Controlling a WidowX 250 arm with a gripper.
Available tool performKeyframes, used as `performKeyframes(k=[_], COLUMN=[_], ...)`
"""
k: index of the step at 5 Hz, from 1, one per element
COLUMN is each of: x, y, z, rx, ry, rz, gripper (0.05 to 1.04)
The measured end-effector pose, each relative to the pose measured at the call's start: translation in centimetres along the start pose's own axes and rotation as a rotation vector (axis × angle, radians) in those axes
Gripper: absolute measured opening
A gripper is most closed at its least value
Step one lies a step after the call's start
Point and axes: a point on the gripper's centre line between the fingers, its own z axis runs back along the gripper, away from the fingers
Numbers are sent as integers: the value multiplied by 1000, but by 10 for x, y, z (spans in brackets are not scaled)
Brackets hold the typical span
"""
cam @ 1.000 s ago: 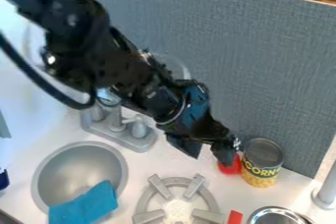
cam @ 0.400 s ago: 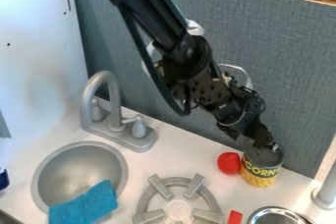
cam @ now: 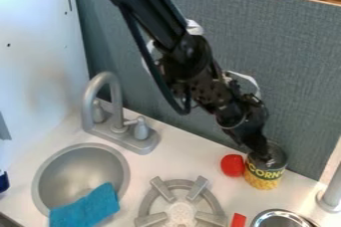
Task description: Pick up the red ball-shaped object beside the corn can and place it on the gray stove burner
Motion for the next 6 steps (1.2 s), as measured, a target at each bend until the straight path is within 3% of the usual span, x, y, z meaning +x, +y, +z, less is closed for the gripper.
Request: performKeyframes(k=[1,2,4,6], x=[-15,-20,-29,-41], y=[18,26,48,48], z=[18,21,26,5], rx=[4,34,47,17], ry=[43,63,62,108], rz=[-48,-74,-85,-110], gripper=[1005,1005,1005,1005])
